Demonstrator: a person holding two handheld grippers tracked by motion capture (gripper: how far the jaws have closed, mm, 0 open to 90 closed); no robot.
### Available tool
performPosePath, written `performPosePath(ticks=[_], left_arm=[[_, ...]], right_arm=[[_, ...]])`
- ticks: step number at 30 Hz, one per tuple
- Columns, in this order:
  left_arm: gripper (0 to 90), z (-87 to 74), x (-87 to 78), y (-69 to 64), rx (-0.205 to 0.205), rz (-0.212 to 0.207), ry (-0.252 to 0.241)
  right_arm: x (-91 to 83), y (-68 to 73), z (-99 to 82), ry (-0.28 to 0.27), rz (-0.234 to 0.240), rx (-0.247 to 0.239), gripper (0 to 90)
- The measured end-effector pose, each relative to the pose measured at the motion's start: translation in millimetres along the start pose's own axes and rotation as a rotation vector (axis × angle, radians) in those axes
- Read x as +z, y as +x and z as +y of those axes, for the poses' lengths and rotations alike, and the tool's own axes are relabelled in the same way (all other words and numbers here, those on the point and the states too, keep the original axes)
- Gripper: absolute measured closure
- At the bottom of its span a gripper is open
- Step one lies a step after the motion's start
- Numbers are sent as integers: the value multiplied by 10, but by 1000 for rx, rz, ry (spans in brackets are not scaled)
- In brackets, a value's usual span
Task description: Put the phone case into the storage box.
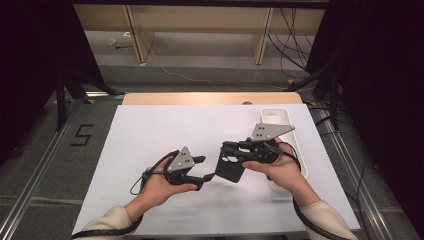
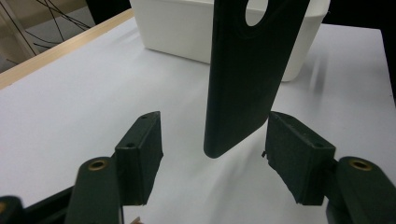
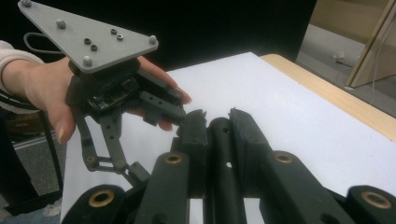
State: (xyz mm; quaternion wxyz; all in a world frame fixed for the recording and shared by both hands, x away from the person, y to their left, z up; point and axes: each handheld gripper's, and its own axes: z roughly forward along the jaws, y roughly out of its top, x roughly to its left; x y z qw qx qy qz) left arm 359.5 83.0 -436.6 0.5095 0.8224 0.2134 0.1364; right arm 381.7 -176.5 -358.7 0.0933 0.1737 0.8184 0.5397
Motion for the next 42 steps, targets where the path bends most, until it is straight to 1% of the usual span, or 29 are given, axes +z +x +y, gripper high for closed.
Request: performPosePath(ticks=[2,7,9,14,15,17,19,25,26,28,29,30,31,35,38,39,42], left_arm=[[398,9,6,1,-5,-3,-3],[431,31,47,-8,-5,-24,-8],[446,37,66,-17,-11,-32,-10],[465,41,118,-19,-12,-52,-5],[473,37,146,-21,-13,-65,2],[494,31,172,-20,-9,-77,9],[509,21,196,-16,-1,-81,19],[507,-11,232,-15,23,-93,39],[507,-16,237,-17,35,-99,44],[516,-23,239,-20,34,-105,43],[523,-39,245,-26,38,-124,45],[532,-39,245,-26,38,-124,45],[550,-53,253,-37,53,-135,54],[615,-60,253,-47,70,-155,59],[667,-60,243,-34,78,-164,60],[691,-59,228,-19,84,-178,66],[740,-55,212,-12,87,-188,72]], right_arm=[[-4,5,9,-6,4,-1,779],[16,13,-2,1,15,2,779],[26,18,-4,2,18,3,780],[44,29,-6,5,26,1,779],[48,34,-5,8,31,2,779],[50,38,-3,9,34,0,780],[52,42,-1,8,37,-3,779],[59,52,0,11,50,-2,780],[62,53,-1,11,54,-4,780],[66,57,-1,10,61,-2,779],[79,64,-3,10,69,-2,779],[82,69,-3,13,73,-3,779],[90,77,-4,14,75,-4,780],[100,89,-4,18,89,-7,779],[98,87,-6,14,97,-6,779],[97,84,-11,12,106,-6,779],[99,88,-12,9,125,-12,778]])
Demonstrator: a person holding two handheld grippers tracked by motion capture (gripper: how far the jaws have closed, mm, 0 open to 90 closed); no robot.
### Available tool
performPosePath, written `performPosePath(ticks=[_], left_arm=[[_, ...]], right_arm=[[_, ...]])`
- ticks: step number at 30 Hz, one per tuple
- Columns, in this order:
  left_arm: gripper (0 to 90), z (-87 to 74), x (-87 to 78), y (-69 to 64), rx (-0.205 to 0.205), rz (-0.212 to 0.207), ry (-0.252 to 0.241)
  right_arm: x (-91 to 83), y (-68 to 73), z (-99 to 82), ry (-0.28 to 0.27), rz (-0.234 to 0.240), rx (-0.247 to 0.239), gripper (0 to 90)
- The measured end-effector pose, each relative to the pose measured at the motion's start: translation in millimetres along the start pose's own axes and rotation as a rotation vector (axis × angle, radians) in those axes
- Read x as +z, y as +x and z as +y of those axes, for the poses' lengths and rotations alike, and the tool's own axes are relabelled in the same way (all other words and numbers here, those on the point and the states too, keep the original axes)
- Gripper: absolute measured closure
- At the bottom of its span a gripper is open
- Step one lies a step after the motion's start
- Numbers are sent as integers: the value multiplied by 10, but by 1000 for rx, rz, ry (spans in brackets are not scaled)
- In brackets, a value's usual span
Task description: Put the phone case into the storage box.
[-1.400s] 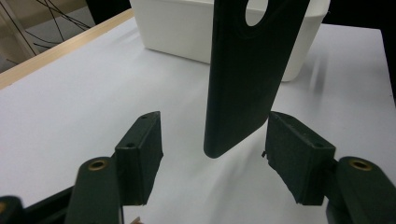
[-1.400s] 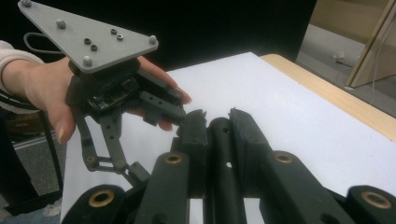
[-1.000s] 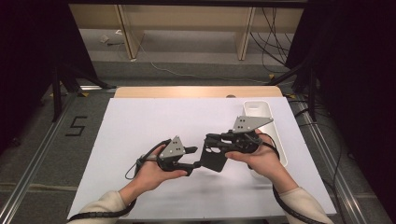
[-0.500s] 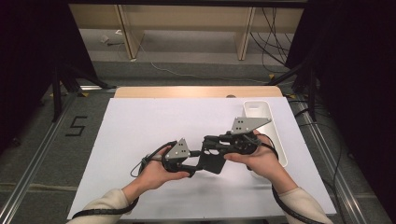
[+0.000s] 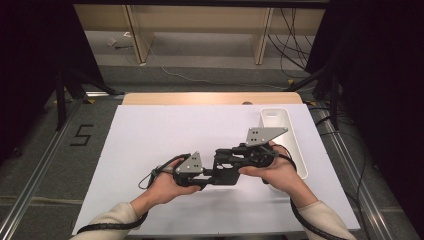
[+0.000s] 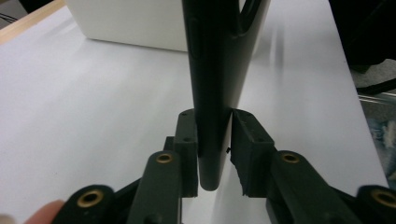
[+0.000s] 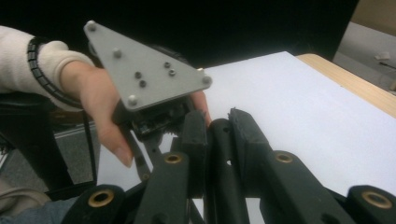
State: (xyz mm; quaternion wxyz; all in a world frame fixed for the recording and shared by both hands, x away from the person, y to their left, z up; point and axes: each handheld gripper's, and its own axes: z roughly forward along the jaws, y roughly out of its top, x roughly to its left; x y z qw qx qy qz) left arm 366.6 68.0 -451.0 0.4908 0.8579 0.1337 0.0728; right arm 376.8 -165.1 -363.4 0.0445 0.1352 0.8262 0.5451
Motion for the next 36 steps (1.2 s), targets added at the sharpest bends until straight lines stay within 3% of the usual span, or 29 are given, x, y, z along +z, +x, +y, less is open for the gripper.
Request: performPosePath(ticks=[3,6,9,15,21,22,24,25,29,36], left_arm=[[792,5,-18,-8,-2,-20,30],[798,12,-26,-11,-36,-43,42],[800,17,-38,-7,-37,-37,50],[803,28,-55,-12,-67,0,45],[802,45,-91,-12,-103,34,38],[802,45,-91,-12,-103,34,38],[802,45,-93,-12,-112,42,42],[802,43,-97,-6,-125,58,44],[801,40,-111,15,-151,90,41],[800,57,-140,12,-195,139,30]], right_arm=[[7,10,0,11,34,-13,759],[13,11,-9,5,26,-24,735],[17,7,-15,0,21,-33,692],[11,-18,-16,-41,-29,-31,375],[-7,-50,-37,-90,-64,2,153],[-13,-56,-51,-108,-67,6,150],[-20,-63,-68,-123,-83,20,151],[-37,-70,-103,-159,-131,45,141],[-58,-81,-176,-176,-183,85,72],[-32,-20,-189,-190,-275,89,18]])
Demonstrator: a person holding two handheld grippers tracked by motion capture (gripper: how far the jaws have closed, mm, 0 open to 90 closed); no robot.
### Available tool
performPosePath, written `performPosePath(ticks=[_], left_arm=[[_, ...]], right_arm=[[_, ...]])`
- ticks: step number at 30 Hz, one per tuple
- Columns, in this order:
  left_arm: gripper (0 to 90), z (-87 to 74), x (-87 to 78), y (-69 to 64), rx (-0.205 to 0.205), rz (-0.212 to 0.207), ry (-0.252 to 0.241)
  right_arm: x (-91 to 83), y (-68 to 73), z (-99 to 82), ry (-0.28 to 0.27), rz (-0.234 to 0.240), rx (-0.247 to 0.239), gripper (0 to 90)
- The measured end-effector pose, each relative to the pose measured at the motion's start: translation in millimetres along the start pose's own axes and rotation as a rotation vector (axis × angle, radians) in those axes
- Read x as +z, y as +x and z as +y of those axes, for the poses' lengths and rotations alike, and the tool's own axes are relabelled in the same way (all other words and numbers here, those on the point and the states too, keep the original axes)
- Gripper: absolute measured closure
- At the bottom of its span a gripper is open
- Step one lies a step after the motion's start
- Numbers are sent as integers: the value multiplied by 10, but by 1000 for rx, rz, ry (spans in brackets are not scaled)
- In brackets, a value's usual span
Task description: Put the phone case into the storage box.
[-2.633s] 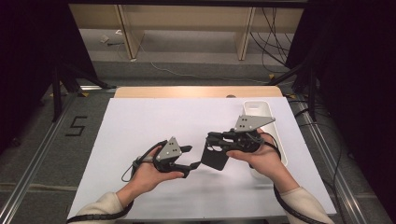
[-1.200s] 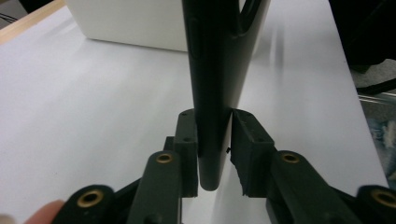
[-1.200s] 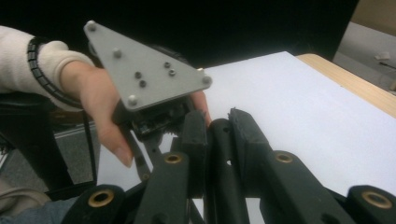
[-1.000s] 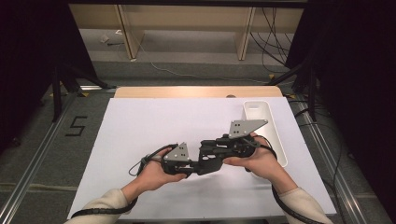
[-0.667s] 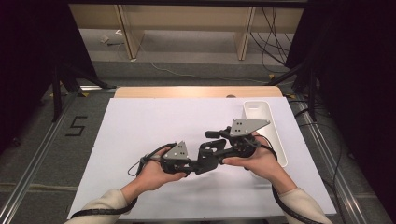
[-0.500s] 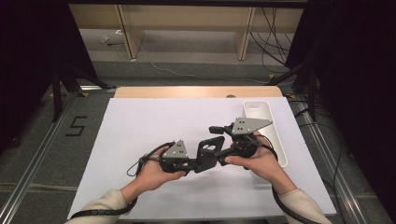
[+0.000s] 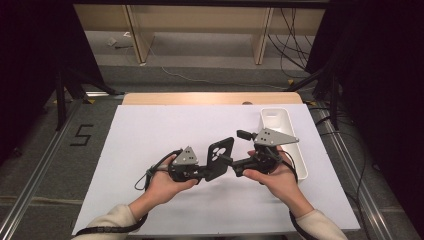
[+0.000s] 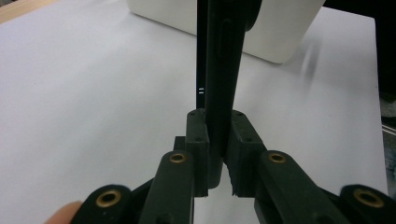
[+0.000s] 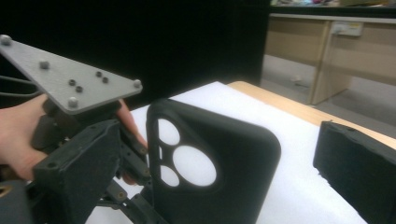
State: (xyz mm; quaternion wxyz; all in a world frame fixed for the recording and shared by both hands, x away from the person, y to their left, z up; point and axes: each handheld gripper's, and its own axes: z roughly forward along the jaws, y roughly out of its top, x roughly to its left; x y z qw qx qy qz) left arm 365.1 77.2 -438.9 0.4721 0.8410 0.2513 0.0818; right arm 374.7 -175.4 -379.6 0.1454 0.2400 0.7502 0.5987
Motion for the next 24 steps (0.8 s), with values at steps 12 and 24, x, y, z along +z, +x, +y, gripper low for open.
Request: performPosePath(ticks=[12,24], left_arm=[[800,26,2,-49,-41,42,-5],[800,50,36,-128,-64,76,-7]], right_arm=[[-33,46,-86,-44,-106,38,4],[79,116,-149,-40,-136,73,4]])
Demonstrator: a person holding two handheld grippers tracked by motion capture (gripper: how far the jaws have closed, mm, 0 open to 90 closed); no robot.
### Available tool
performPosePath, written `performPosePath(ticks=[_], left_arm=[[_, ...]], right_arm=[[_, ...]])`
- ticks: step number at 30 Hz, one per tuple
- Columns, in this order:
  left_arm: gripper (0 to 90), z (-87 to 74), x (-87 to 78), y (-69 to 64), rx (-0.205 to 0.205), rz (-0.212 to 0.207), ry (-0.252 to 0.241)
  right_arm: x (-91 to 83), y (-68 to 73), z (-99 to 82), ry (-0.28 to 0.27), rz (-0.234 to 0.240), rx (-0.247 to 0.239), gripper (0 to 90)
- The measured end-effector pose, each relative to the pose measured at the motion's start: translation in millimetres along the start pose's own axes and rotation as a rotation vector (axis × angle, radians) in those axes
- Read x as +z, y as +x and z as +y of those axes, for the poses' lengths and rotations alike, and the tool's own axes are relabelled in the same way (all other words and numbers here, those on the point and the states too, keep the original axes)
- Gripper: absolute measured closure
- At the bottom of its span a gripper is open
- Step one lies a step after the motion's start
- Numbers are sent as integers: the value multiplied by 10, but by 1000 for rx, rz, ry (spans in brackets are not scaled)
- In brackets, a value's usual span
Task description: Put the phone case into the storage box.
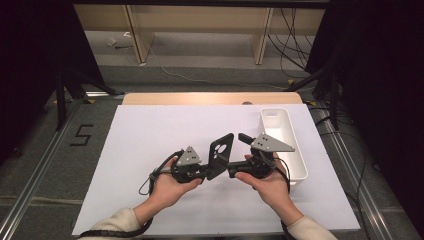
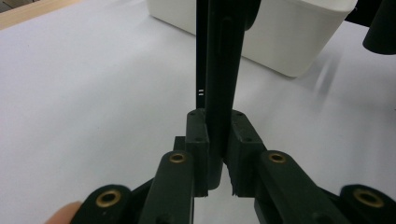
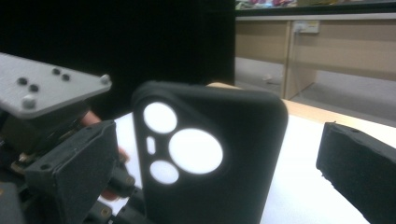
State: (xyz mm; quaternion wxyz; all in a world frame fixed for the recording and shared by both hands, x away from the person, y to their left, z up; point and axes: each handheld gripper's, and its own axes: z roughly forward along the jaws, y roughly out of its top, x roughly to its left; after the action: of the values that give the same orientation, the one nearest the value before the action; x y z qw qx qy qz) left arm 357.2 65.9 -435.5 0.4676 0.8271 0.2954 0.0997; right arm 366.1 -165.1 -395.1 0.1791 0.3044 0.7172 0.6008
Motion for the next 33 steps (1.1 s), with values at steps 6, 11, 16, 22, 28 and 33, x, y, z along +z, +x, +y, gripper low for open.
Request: performPosePath(ticks=[6,11,16,22,28,33], left_arm=[[800,-2,24,-23,1,3,3],[800,-2,31,-32,6,6,9],[800,0,28,-33,2,7,6],[800,-2,30,-33,-1,10,5],[800,1,29,-37,-4,13,-3],[800,1,29,-41,-7,10,-10]], right_arm=[[26,15,-11,-7,-17,16,4],[82,50,-11,-6,-23,19,5],[138,85,3,-16,-33,23,4],[182,106,8,-22,-46,29,5],[178,99,-1,-24,-58,37,15],[154,106,2,-29,-58,33,103]])
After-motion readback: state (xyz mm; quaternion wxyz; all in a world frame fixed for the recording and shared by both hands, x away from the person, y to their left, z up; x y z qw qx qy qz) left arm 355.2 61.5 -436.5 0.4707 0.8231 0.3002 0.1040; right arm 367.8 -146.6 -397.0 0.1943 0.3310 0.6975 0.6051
